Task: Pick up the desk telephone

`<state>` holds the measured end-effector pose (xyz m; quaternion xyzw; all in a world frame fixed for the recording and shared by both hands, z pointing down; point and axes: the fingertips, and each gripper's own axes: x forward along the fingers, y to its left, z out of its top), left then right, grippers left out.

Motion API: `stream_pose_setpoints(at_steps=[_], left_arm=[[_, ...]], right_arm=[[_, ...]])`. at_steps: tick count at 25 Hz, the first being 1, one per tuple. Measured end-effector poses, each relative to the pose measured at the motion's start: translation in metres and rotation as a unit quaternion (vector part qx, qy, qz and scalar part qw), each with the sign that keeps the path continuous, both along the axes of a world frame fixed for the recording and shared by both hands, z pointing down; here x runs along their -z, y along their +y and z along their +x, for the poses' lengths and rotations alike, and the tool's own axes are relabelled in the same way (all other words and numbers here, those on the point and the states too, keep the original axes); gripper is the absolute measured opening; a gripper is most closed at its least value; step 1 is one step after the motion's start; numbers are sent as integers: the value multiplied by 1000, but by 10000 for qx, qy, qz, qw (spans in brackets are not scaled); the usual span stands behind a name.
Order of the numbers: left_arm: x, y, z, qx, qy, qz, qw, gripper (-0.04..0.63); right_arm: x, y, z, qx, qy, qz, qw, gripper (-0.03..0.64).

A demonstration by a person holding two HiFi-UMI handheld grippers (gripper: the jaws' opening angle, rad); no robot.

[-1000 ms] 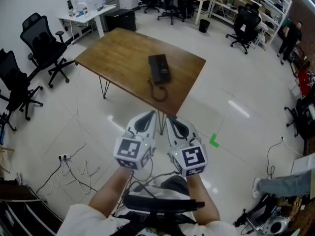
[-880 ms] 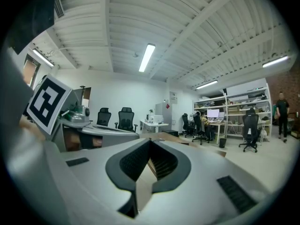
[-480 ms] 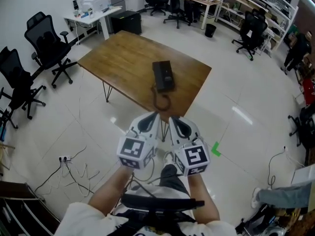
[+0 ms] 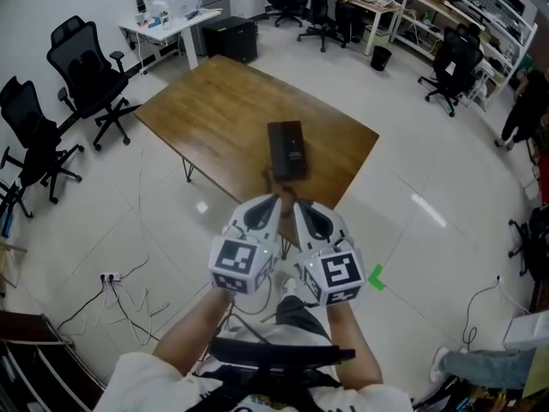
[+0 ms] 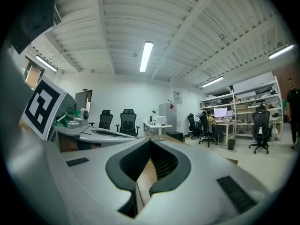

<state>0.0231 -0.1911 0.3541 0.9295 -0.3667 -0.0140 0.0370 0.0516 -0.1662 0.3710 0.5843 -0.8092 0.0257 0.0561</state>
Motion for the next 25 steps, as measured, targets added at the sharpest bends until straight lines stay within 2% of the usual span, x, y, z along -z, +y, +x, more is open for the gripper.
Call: stream_pose_setpoints(at_steps=[12, 21, 22, 24, 25], left_arm=[[-31, -75, 42, 336, -98, -472, 9983, 2], [-59, -120, 63, 399, -225, -852, 9953, 5], [-63, -125, 64, 378, -204, -910, 9949, 13], [-70, -135, 65, 315, -130, -1021, 9942, 107], [-74, -141, 64, 311, -100, -1065, 9938, 112]], right_arm=[[-23, -70, 41, 295, -74, -328, 9990, 5], [-49, -114, 66, 612, -268, -650, 9956, 5], [-53, -119, 69, 667, -324, -694, 9948, 5], [-62, -129, 74, 755, -421, -772, 9933, 6], [-66, -134, 76, 798, -468, -821, 9923, 6]])
